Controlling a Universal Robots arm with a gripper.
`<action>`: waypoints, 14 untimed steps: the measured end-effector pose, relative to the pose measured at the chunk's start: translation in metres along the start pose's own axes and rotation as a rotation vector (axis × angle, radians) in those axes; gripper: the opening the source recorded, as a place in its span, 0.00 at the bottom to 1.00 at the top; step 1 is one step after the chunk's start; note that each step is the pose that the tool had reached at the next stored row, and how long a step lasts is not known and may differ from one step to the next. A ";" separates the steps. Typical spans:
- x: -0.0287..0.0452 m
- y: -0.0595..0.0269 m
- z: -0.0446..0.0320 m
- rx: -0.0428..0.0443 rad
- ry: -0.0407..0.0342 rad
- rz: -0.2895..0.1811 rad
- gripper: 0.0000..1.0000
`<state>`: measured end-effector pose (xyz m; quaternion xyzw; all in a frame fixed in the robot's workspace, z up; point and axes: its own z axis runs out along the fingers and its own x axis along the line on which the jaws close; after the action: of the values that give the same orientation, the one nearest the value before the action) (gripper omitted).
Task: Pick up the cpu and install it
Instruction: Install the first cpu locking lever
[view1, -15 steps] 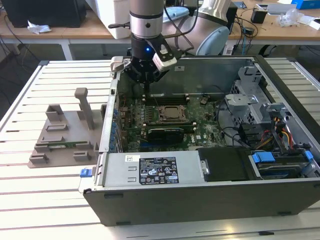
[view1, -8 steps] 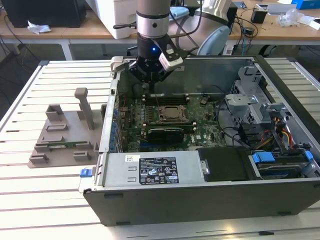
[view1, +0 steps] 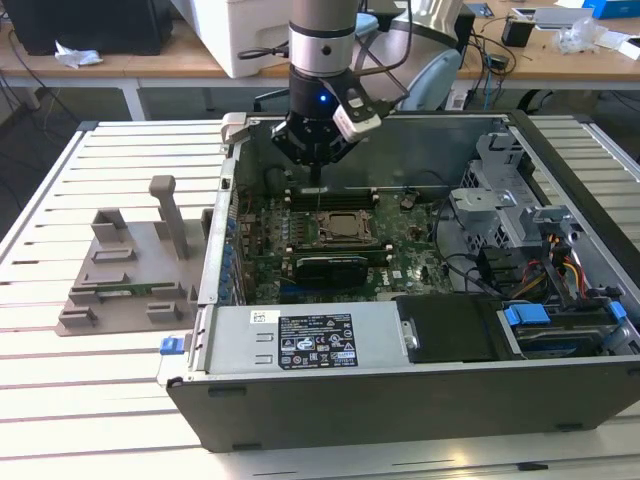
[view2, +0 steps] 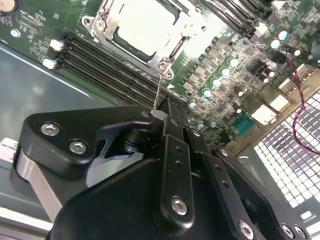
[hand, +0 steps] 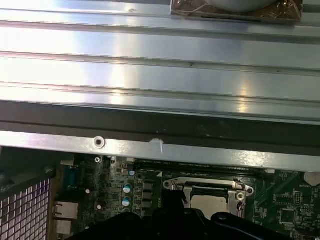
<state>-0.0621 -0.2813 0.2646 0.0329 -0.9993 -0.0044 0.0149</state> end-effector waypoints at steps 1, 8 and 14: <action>-0.0019 -0.0001 0.0000 -0.0001 0.0004 0.000 0.11; -0.0037 -0.0003 0.0001 -0.0003 0.0005 0.000 0.11; -0.0045 -0.0018 0.0020 -0.0184 0.0009 0.000 0.11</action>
<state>-0.0576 -0.2828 0.2624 0.0330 -0.9992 -0.0136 0.0156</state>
